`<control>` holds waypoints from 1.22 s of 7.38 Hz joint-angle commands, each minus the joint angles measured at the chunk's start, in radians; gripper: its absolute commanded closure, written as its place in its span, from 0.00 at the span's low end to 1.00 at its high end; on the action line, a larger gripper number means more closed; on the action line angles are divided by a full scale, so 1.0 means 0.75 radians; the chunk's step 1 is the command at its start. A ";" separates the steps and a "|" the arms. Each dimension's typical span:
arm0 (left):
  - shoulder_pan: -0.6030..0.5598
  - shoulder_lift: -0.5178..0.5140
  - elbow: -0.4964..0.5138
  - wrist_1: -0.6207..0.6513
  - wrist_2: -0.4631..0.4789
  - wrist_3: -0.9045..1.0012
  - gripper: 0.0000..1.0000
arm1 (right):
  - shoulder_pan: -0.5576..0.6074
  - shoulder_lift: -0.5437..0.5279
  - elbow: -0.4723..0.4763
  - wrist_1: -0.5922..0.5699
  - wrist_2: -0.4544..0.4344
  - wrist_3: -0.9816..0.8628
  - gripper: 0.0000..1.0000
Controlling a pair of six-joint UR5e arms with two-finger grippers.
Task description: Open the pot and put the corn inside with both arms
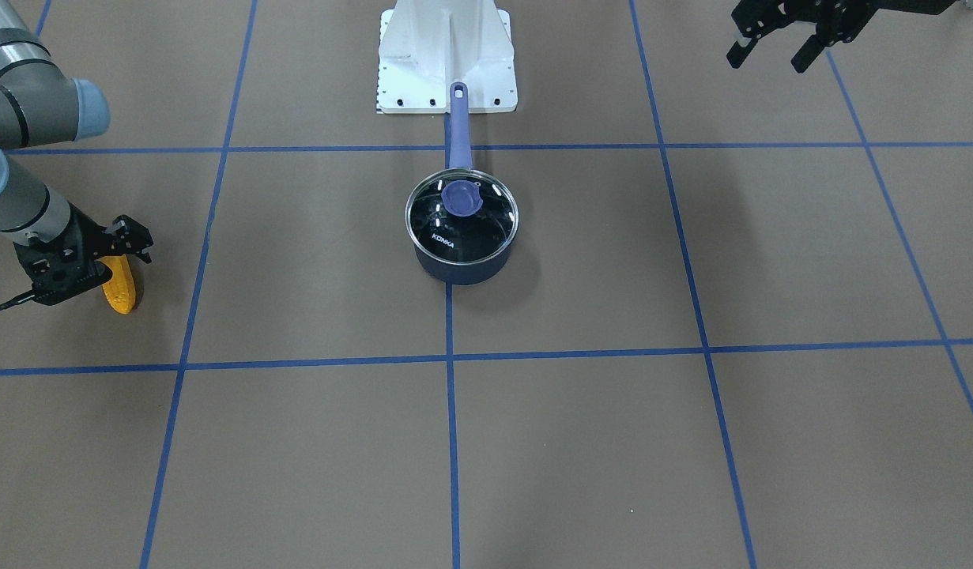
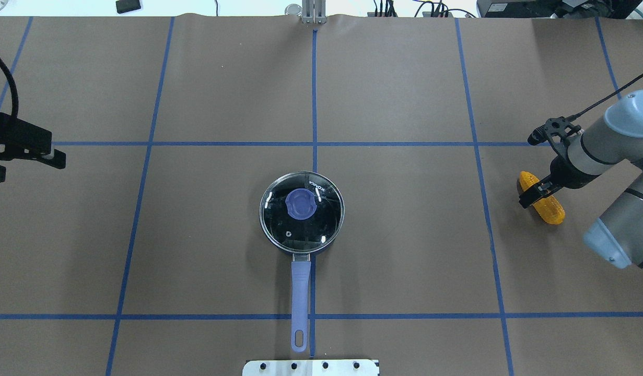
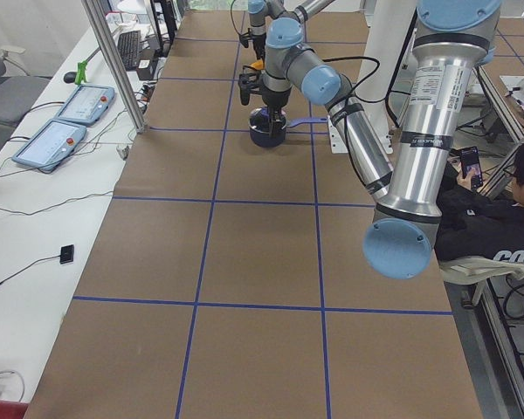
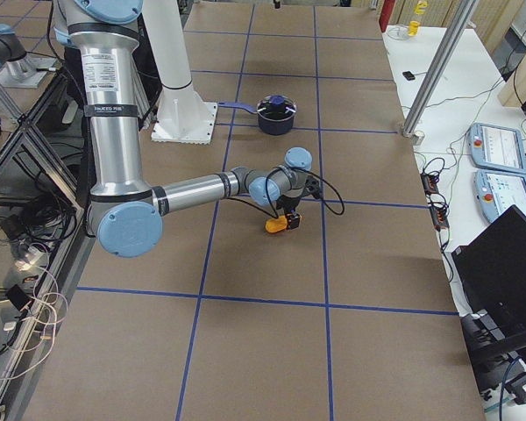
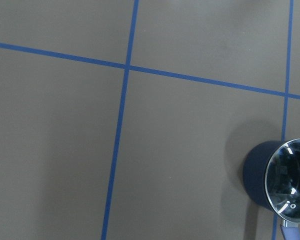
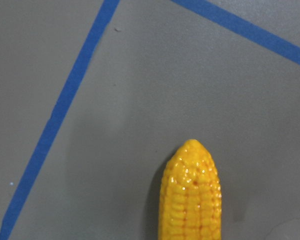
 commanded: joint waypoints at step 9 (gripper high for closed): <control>0.340 -0.296 0.159 0.021 0.210 -0.341 0.02 | 0.087 0.141 0.010 -0.081 0.196 0.012 0.90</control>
